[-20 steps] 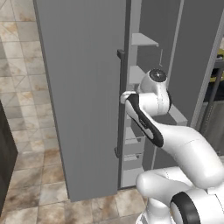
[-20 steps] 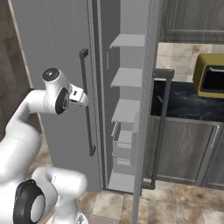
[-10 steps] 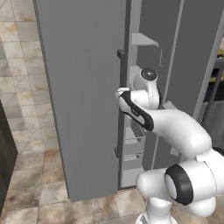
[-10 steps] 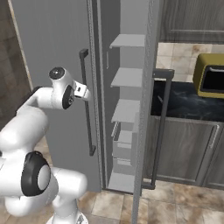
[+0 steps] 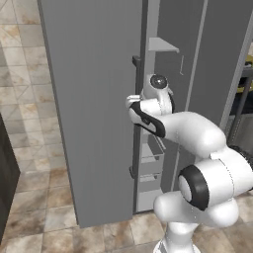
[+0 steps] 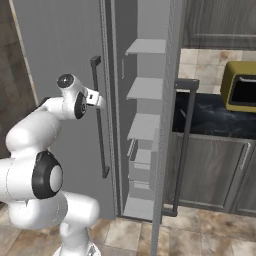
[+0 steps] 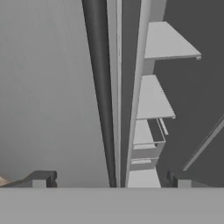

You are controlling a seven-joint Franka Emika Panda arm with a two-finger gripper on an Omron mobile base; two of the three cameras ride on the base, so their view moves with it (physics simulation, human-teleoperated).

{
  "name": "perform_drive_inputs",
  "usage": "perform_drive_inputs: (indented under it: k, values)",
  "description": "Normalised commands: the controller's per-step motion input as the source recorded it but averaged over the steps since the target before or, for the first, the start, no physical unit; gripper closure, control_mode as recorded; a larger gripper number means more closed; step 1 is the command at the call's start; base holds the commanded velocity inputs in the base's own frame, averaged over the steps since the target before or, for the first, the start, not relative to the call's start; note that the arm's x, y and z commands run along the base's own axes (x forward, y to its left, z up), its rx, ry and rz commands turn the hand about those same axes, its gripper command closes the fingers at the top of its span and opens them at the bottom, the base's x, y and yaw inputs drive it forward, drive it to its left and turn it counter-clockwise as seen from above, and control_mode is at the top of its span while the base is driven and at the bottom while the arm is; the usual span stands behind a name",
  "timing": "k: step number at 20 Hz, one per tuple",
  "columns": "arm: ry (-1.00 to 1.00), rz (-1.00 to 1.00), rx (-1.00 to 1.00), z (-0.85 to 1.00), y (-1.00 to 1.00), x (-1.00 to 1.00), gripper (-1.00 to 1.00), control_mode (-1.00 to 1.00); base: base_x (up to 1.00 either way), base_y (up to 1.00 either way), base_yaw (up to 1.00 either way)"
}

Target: Retrieve the butter from the fridge and place it on a plate on the dining table. Then retrieve the butter knife by the fridge and place it near the plate.

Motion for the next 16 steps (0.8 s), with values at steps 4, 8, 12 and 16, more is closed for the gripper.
perform_drive_inputs:
  k: [4, 8, 12, 16]
  values:
    - [0.00, 0.00, 0.00, 0.00, 0.00, 0.55, -1.00, -1.00, 0.00, 0.00, 0.00]
    - [0.00, 0.00, 0.00, 0.00, 0.00, 0.46, -1.00, -1.00, 0.00, 0.00, 0.00]
    - [0.00, -0.02, -0.01, 0.00, 0.08, 0.49, -1.00, -1.00, 0.00, 0.00, 0.00]
    - [0.00, -0.05, -0.01, 0.00, 0.04, 0.56, -1.00, -1.00, 0.00, 0.00, 0.00]
